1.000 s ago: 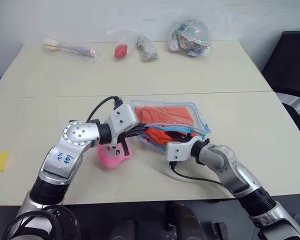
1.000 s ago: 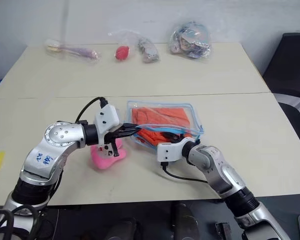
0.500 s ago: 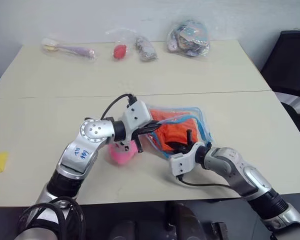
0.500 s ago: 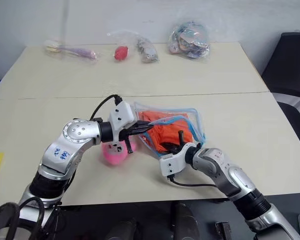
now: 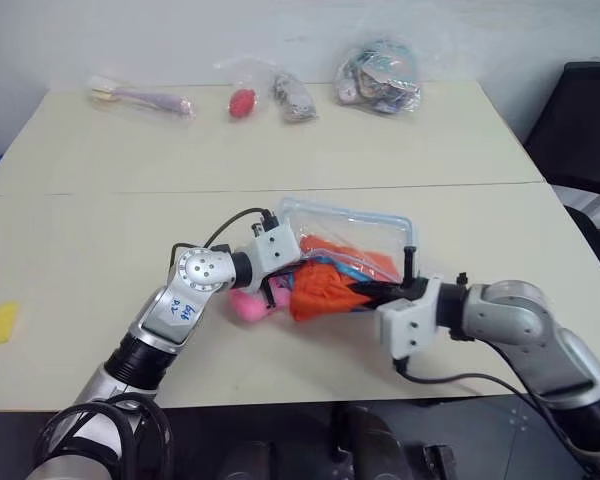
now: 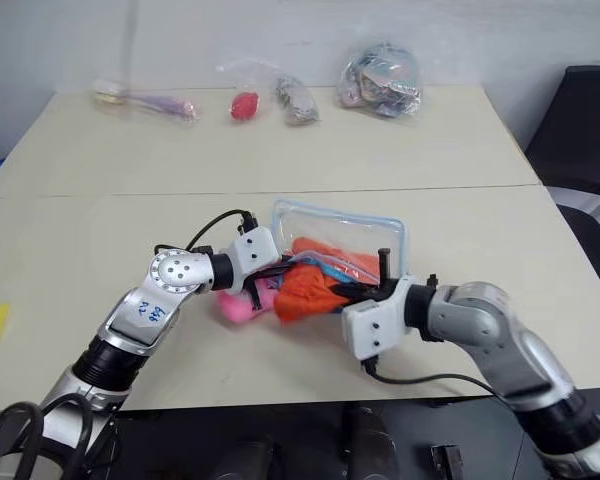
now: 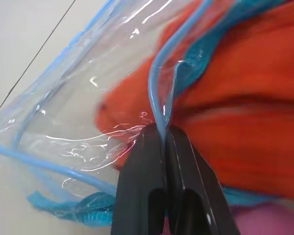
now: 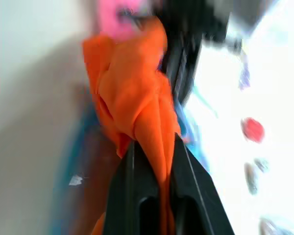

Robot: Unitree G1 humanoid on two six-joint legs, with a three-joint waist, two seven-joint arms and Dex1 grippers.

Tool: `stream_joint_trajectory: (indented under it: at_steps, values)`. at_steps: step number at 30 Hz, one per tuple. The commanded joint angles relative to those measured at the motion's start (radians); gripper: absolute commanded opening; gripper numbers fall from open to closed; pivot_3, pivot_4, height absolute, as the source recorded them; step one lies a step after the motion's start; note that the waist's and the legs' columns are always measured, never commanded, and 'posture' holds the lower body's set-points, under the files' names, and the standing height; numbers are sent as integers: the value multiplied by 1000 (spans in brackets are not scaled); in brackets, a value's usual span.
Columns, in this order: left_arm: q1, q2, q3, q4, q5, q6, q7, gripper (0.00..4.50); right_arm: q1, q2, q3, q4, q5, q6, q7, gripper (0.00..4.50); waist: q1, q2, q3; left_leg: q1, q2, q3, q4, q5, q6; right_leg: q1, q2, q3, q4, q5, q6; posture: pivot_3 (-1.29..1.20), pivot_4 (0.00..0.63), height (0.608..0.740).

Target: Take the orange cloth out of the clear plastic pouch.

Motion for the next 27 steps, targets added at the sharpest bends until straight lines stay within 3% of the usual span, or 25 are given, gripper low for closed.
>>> stream_joint_trajectory:
  at_steps: [1,7,10,14,17,20,24,27]
  values:
    - [-21,0,18,56,47,-25,30,0,9,-59,-119,-95,221,96,78,25,5,0,0,0,0,0,0,0,0,0,0,0,0,0,0,0,150,740]
    - [7,9,63,37,-2,-25,-12,0,-84,-233,-408,-32,580,413,194,25,11,0,0,1,0,2,0,0,1,0,-1,2,1,1,1,0,150,740]
    - [41,38,104,-21,-53,-20,-71,680,-146,-314,-521,140,642,492,259,0,12,0,0,1,1,1,0,0,1,0,0,1,0,1,1,0,150,740]
    - [76,101,134,-97,-102,-31,-155,1967,-243,-344,-484,419,465,326,249,0,11,-1,1,1,0,2,-1,0,1,0,-1,2,0,1,1,0,150,740]
    - [99,149,191,-180,-200,-2,-239,2911,-348,-310,-418,647,287,149,129,0,9,0,1,1,0,3,-1,0,1,-1,-1,2,0,1,1,0,150,740]
    - [125,210,265,-271,-333,73,-334,2911,-359,-273,-385,825,149,-14,4,0,6,0,1,0,1,4,-1,0,1,-3,-1,3,0,1,1,0,150,740]
    - [124,259,366,-333,-480,189,-366,2911,-150,-234,-358,927,37,-262,-70,0,16,0,1,1,1,1,-1,0,0,-3,-2,-1,-1,0,1,0,150,740]
    - [95,276,450,-335,-593,302,-348,2911,-32,-205,-317,996,-105,-439,-215,0,13,0,1,-2,0,2,1,1,1,-2,-4,-1,-1,1,2,0,150,740]
